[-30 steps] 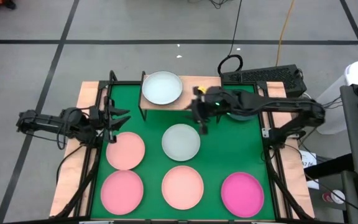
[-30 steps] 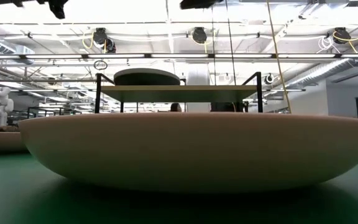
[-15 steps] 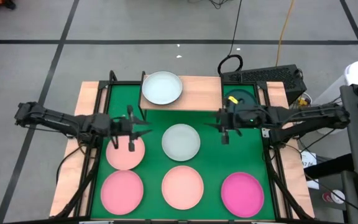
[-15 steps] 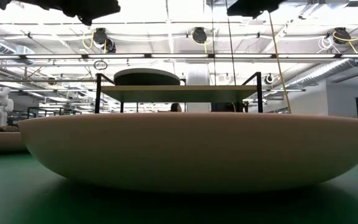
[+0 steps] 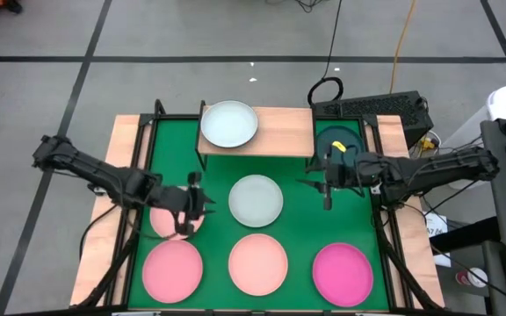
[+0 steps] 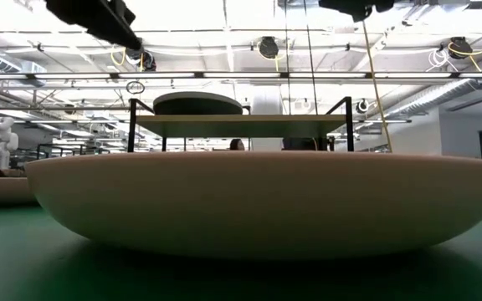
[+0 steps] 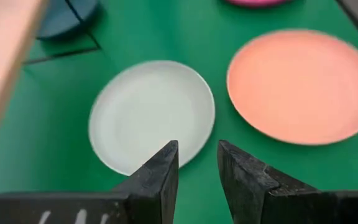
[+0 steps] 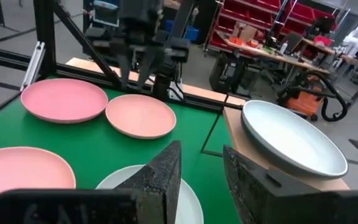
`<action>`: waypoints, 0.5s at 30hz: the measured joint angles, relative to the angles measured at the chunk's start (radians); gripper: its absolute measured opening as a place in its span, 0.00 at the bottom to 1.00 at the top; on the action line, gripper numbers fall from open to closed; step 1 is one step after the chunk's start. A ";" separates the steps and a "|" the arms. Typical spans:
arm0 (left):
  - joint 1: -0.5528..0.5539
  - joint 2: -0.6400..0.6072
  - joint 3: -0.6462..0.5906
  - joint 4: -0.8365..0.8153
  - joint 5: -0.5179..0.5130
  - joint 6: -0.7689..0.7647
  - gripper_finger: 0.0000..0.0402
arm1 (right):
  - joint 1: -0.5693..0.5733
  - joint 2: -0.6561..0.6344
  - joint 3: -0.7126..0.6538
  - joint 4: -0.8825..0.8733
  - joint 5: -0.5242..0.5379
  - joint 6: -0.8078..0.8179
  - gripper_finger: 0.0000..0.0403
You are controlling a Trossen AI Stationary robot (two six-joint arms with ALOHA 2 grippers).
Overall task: Place and stack plates onto a shelf
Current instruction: Stack the white plate on top of the other white plate on the shelf
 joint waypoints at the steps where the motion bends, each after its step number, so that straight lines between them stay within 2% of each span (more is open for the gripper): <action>1: -0.011 0.023 0.000 0.002 -0.001 0.006 0.29 | 0.000 0.001 -0.003 0.002 0.000 -0.001 0.26; 6: -0.046 0.157 0.000 0.050 -0.056 0.103 0.29 | 0.000 0.001 -0.006 0.008 0.000 0.001 0.26; 11: -0.047 0.286 0.000 0.197 -0.060 0.217 0.29 | 0.000 0.001 -0.006 0.032 0.000 0.001 0.26; 15: -0.041 0.366 0.000 0.239 -0.060 0.296 0.29 | 0.000 0.001 -0.006 0.057 0.000 0.001 0.26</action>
